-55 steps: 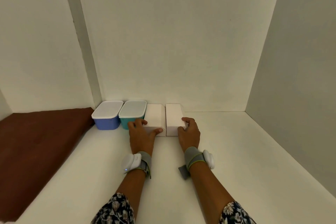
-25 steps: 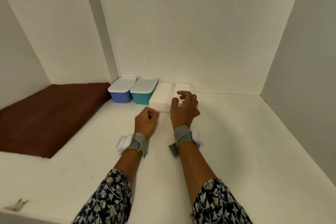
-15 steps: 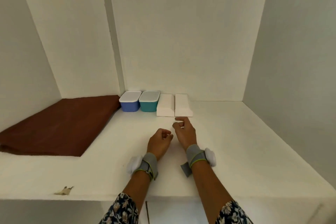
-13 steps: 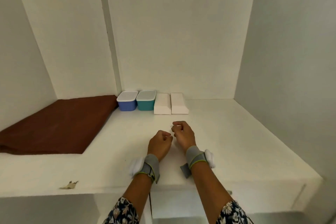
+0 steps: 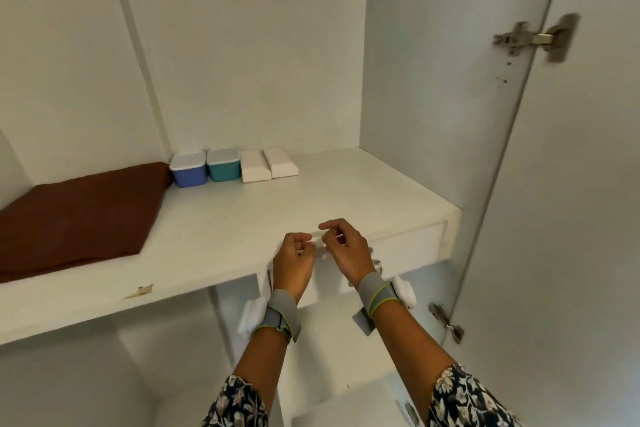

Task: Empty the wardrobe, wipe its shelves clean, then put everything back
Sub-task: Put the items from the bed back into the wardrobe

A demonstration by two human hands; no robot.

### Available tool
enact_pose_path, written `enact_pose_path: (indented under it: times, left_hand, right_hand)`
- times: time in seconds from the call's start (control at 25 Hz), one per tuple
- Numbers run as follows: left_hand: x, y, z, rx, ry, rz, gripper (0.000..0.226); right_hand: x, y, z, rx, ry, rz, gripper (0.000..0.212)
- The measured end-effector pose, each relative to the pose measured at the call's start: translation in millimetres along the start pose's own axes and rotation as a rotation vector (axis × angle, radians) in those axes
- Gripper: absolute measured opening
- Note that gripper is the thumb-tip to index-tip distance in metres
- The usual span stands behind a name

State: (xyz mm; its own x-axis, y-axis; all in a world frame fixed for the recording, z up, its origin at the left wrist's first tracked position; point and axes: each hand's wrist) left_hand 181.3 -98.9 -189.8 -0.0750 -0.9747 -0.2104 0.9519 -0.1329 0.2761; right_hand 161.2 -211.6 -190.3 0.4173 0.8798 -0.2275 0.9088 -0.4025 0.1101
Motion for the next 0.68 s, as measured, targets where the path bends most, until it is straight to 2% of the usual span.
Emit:
enact_pose_path:
  times: [0.24, 0.4, 0.52, 0.68]
  left_hand:
    - [77, -61, -4, -0.084, -0.047, -0.204, 0.012]
    - [149, -127, -2, -0.158, -0.067, -0.393, 0.012]
    - [199, -188, 7, -0.175, -0.089, -0.495, 0.012]
    - [275, -306, 34, -0.195, -0.09, -0.724, 0.015]
  right_hand:
    - [-79, -69, 31, 0.096, -0.046, 0.134, 0.019]
    - [-159, -135, 75, 0.206, -0.056, 0.31, 0.018]
    - [-220, -197, 107, 0.311, -0.044, 0.422, 0.019]
    - [-316, -318, 151, 0.431, -0.044, 0.605, 0.021]
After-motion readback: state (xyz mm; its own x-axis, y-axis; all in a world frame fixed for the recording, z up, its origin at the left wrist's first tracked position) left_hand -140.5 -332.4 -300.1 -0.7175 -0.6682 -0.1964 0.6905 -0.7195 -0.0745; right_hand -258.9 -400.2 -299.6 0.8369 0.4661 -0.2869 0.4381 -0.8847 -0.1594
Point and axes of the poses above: each hand's wrist, its own y-axis towards the middle knuckle, its own x-axis out of the palm, z = x × y, and after that the axes turned 9 degrees about x, right-handed
